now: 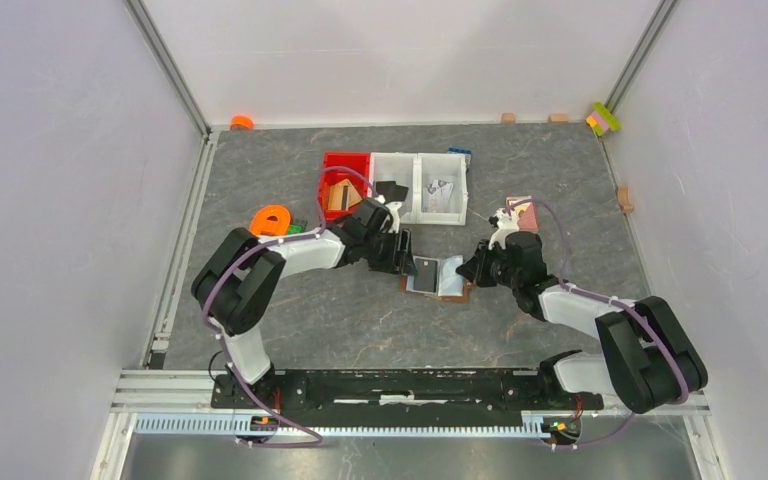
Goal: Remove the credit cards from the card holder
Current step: Remove the credit card from the card holder.
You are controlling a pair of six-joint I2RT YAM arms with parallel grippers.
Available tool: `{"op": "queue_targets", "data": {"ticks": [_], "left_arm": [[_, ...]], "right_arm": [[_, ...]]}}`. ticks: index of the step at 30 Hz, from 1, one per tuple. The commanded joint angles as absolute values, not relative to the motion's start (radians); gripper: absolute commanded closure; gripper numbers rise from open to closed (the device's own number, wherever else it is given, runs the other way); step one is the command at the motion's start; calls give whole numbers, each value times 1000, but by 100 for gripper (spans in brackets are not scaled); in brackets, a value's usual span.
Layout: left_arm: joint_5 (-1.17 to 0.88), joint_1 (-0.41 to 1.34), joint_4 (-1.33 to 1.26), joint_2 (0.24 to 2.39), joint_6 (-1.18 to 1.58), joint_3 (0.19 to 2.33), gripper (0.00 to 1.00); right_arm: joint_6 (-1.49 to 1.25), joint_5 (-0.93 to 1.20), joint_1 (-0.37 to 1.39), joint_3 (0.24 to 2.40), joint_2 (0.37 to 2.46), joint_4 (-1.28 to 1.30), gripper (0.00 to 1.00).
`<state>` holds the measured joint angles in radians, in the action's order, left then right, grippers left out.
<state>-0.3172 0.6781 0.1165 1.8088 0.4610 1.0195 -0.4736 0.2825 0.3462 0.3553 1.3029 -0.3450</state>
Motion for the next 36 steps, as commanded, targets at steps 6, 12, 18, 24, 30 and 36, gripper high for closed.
{"op": "queue_targets", "data": {"ticks": [6, 12, 18, 24, 30, 36], "left_arm": [[-481, 611, -34, 1789, 566, 942, 31], [-623, 612, -109, 1865, 630, 947, 41], [-684, 618, -198, 1869, 651, 933, 46], [-708, 620, -288, 1861, 651, 909, 46], [-700, 620, -342, 1823, 694, 879, 93], [-663, 619, -364, 1755, 667, 845, 98]], "right_arm": [[-457, 289, 353, 371, 1336, -350, 100], [-458, 287, 358, 370, 1338, -356, 100], [-458, 300, 379, 380, 1364, -369, 100], [-447, 293, 387, 387, 1357, -357, 99], [-446, 298, 388, 384, 1344, -361, 99], [-445, 297, 387, 384, 1333, -360, 98]]}}
